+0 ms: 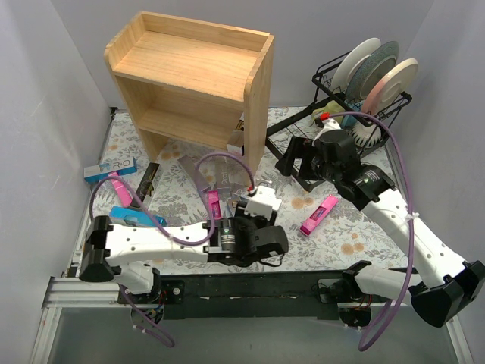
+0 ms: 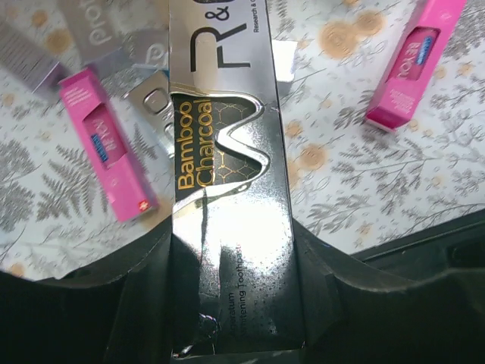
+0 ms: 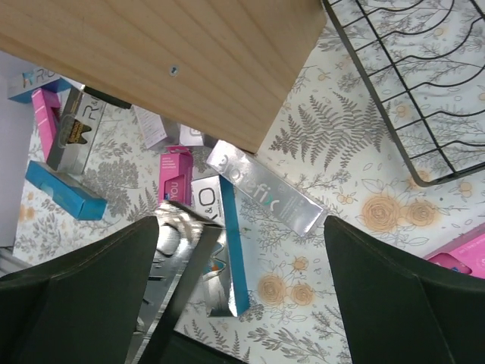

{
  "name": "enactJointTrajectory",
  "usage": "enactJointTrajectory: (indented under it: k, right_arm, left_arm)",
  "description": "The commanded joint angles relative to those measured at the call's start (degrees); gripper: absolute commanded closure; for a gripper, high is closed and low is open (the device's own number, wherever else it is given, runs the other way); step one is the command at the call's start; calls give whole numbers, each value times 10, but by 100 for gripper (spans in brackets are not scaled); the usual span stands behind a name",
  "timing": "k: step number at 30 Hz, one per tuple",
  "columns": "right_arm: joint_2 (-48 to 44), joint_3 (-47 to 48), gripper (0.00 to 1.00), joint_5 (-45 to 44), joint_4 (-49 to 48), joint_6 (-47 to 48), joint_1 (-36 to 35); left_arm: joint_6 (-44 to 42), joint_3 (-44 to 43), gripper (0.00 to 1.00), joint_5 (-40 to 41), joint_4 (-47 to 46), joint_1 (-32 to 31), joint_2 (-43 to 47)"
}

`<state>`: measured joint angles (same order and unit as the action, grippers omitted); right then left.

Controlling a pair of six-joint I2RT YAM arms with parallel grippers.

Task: Place and organize the toothpastes onto the shelf
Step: Pick up the toothpaste from the center of the board.

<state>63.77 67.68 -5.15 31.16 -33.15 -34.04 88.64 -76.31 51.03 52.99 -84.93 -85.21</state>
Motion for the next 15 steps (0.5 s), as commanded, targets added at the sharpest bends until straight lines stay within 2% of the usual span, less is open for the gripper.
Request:
enactJointTrajectory:
  k: [1, 6, 8, 13, 15]
  right_arm:
    - [-4, -4, 1, -43, -17, 33, 6]
    - [-14, -26, 1, -63, -21, 55, 13]
    - [-22, -32, 2, -67, -21, 66, 15]
    - [-49, -55, 2, -90, -24, 82, 21]
    - [-57, -71, 2, -94, -28, 85, 21]
  left_arm:
    - [73, 28, 74, -15, 109, -1, 88]
    - [76, 48, 74, -22, 142, 29, 167]
    - [61, 55, 75, -22, 141, 60, 191]
    - [-11, 69, 74, -40, 95, 141, 289]
    - [-47, 66, 74, -37, 80, 151, 310]
